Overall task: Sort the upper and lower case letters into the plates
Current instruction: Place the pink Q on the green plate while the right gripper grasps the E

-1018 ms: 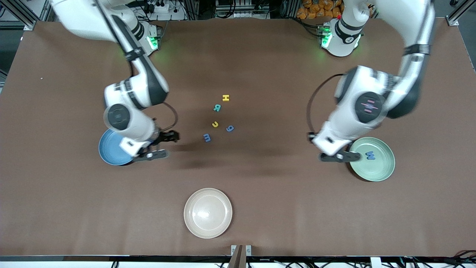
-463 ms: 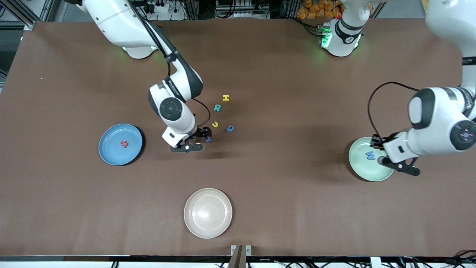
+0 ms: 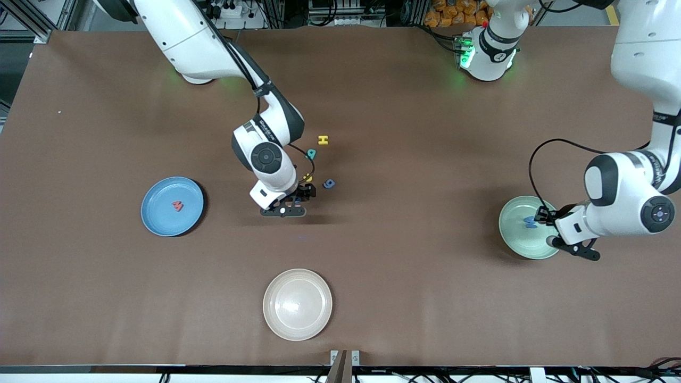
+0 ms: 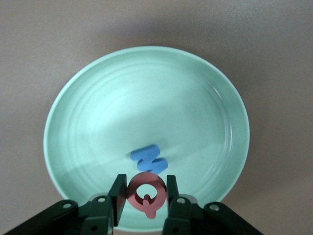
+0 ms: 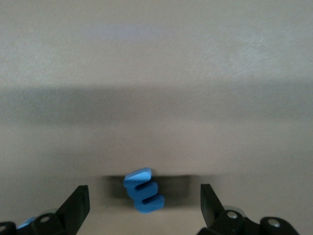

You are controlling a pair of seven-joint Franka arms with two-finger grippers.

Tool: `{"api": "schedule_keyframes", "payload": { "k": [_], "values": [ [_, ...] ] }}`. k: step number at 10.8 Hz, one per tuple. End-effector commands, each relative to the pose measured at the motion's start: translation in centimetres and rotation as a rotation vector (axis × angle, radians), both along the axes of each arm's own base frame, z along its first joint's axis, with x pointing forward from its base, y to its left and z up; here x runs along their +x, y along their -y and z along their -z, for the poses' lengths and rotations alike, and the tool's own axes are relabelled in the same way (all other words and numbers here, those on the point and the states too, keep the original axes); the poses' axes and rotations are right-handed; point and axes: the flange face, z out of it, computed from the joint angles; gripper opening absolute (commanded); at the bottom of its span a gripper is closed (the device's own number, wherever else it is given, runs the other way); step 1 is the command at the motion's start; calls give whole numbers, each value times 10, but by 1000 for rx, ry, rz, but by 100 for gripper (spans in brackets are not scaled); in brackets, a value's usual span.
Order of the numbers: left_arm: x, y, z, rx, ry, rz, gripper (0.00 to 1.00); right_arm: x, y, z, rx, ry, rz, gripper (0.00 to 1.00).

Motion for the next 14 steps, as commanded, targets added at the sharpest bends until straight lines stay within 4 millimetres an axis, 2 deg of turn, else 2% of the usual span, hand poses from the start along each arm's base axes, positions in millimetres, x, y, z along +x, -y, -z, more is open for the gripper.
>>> {"api": "schedule_keyframes", "payload": {
  "k": [1, 2, 5, 6, 7, 10, 11, 12, 13, 14],
  "values": [
    [10, 9, -16, 11, 34, 17, 100, 1, -5, 7, -16, 0, 9, 100],
    [13, 26, -35, 13, 58, 22, 100, 0, -6, 8, -17, -3, 8, 100],
    [7, 110, -100, 63, 87, -75, 100, -2, -4, 14, -22, -14, 25, 100],
    [1, 143, -119, 73, 99, -105, 100, -2, -4, 15, -23, -15, 25, 97],
    [-5, 169, -128, 86, 105, -155, 100, -3, -4, 15, -24, -18, 25, 86],
    [-26, 231, -162, 100, 127, -221, 100, -4, -2, 19, -30, -27, 23, 40],
    [-37, 257, -167, 112, 119, -266, 100, -4, -2, 21, -32, -29, 20, 30],
    [-49, 287, -171, 119, 115, -294, 100, -4, -2, 20, -30, -28, 15, 24],
    [-61, 316, -170, 117, 110, -332, 100, -3, 0, 22, -30, -28, 18, 23],
    [-72, 342, -168, 111, 99, -347, 100, -2, 1, 24, -29, -27, 17, 15]
  ]
}}
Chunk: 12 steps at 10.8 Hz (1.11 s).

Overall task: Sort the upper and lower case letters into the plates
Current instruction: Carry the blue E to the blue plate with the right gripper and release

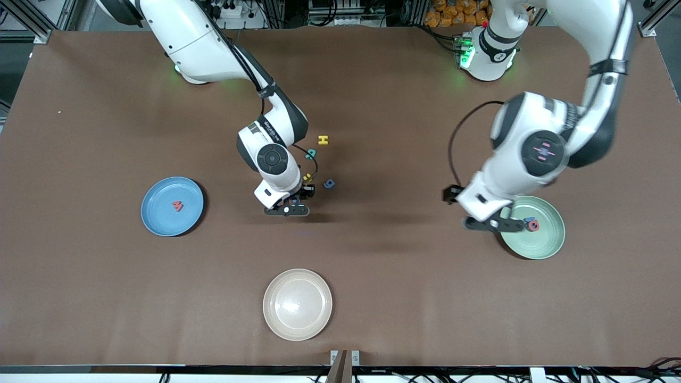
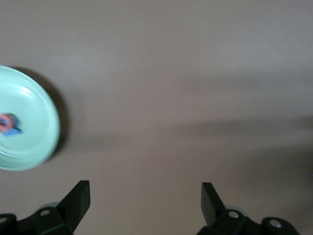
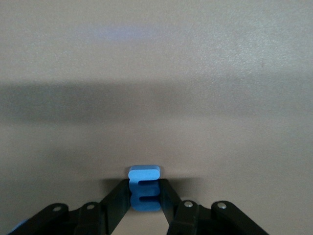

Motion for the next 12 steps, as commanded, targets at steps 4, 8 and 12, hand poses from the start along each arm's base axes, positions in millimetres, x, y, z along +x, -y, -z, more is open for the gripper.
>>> {"api": "schedule_keyframes", "payload": {
  "k": [4, 8, 12],
  "values": [
    [-55, 89, 4, -6, -22, 31, 100, 18, 31, -12, -24, -43, -39, 0],
    [-100, 147, 23, -61, 7, 89, 100, 63, 138, -85, 54, -160, -96, 0],
    [-179, 237, 70, -43, 15, 44, 100, 83, 282, -113, 107, -234, -159, 0]
  ]
}}
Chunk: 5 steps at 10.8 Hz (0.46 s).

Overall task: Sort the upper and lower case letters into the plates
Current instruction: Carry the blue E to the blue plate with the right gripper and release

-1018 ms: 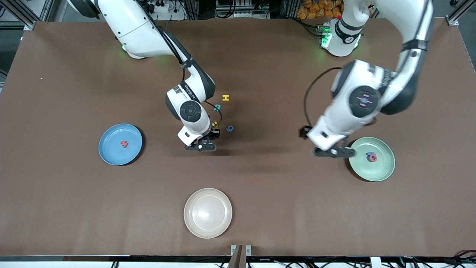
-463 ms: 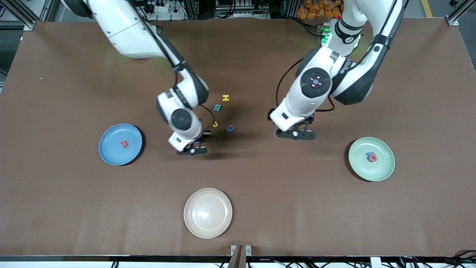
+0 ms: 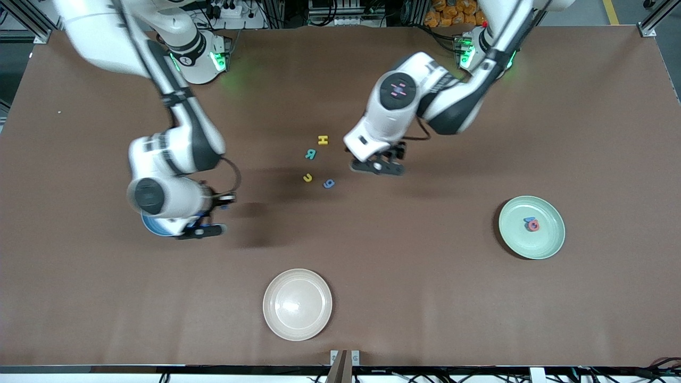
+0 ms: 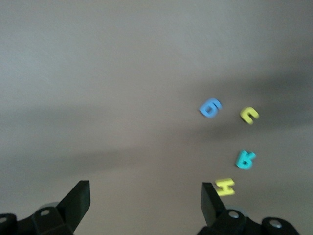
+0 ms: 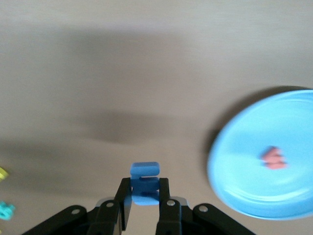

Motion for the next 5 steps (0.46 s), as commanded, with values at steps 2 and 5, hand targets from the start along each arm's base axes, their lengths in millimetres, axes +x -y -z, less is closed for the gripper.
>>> {"api": "schedule_keyframes", "payload": {
  "k": [2, 5],
  "values": [
    [-68, 70, 43, 33, 38, -48, 100, 0, 103, 10, 75, -26, -31, 0],
    [-115, 108, 87, 52, 73, -75, 100, 5, 152, 34, 87, 10, -3, 0]
  ]
}}
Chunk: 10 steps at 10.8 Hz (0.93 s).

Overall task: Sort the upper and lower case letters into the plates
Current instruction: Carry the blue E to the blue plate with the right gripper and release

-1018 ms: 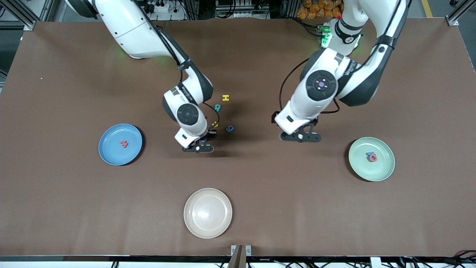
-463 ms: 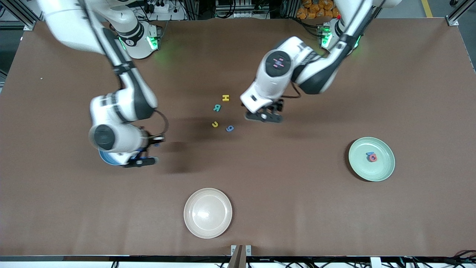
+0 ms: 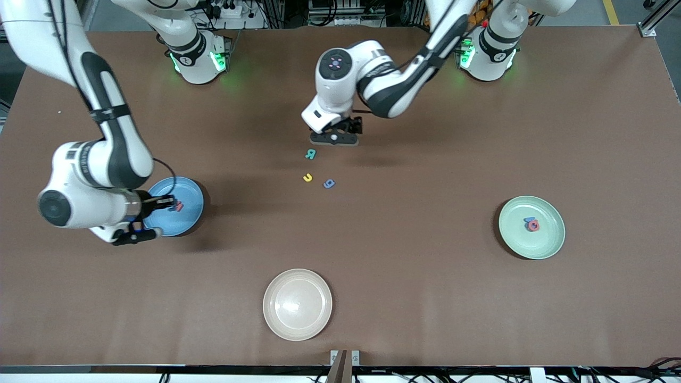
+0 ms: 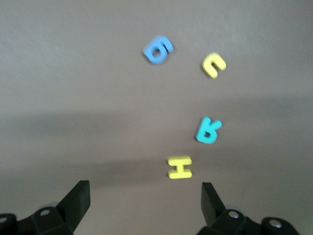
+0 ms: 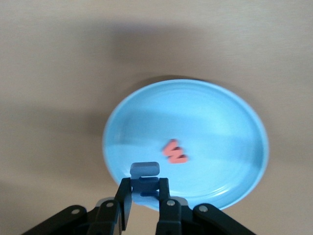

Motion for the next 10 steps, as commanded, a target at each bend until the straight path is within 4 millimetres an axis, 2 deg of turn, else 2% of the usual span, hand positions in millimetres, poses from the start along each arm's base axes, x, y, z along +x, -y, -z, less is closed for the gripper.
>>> {"api": "schedule_keyframes", "payload": {
  "k": [1, 2, 3, 4, 6, 8, 10],
  "values": [
    [-23, 23, 27, 27, 48, -16, 100, -2, 5, 24, 15, 23, 4, 0],
    [-32, 30, 40, 32, 39, -6, 100, -4, 4, 28, 15, 27, 6, 16],
    [-42, 35, 51, 31, 44, 6, 100, -4, 4, 29, 14, 25, 8, 76],
    [-45, 37, 61, 40, 62, 4, 100, -4, 4, 30, 14, 24, 9, 100],
    [-44, 39, 79, 20, 80, 9, 100, -3, 0, 27, 13, 27, 2, 100],
    [-40, 40, 86, 13, 95, 20, 100, -1, -7, 20, 11, 33, 5, 100],
    [-46, 48, 91, 11, 95, 31, 98, 2, -24, 13, -2, 36, 32, 100]
  ]
}}
